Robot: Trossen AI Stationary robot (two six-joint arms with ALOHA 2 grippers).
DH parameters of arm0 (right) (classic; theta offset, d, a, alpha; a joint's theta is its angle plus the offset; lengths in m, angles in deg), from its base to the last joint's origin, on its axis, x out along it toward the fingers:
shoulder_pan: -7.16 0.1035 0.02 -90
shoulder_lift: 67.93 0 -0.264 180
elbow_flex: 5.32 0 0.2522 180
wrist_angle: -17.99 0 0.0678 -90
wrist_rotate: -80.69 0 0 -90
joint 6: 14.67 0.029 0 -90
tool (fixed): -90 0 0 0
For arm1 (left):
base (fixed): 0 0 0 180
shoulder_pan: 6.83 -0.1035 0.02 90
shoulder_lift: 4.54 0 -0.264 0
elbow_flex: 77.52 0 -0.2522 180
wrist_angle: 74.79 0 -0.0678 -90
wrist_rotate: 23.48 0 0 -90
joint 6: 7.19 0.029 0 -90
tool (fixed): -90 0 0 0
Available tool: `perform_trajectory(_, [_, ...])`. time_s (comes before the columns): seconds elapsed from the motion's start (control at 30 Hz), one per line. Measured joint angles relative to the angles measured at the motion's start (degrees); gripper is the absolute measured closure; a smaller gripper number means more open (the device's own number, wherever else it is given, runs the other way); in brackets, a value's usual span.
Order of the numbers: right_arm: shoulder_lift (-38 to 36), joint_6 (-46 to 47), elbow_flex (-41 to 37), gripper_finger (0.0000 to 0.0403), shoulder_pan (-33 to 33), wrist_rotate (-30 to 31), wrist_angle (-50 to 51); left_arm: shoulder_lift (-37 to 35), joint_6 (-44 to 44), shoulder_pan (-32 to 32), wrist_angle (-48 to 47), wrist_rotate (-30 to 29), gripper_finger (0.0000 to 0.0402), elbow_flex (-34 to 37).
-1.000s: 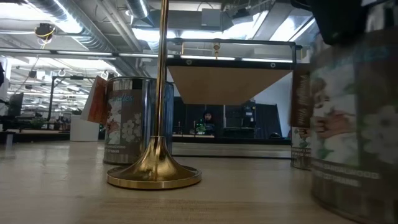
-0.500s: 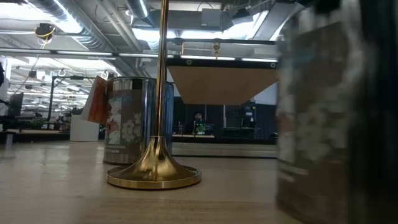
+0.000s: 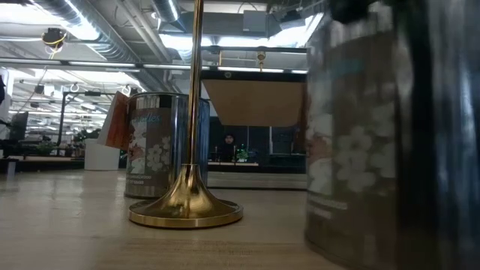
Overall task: Pick & Place candle stick holders
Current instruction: Put the bottom silver scented candle on the shelf
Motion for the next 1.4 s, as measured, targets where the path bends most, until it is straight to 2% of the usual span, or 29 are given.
perform_trajectory(0.17, [0.1, 3.7, 0.0, 0.0003, -0.1, -3.1, 3.9, 0.0, 0.0, 0.0, 0.0, 0.0, 0.0271, 0.0])
perform_trajectory(0.33, [0.1, 5.2, 0.0, 0.0003, -0.1, -3.1, 7.4, 0.0, 0.0, 0.0, 0.0, -0.2, 0.0271, 0.0])
perform_trajectory(1.07, [0.1, 4.3, 0.0, 0.0004, -2.6, -0.7, 10.6, 0.0, 0.0, 0.0, 0.0, -1.7, 0.0271, 0.0])
perform_trajectory(1.4, [0.1, 6.8, 0.0, 0.0004, -2.6, -3.4, 14.4, 0.0, -0.4, 0.0, 0.0, -2.0, 0.0271, 0.0])
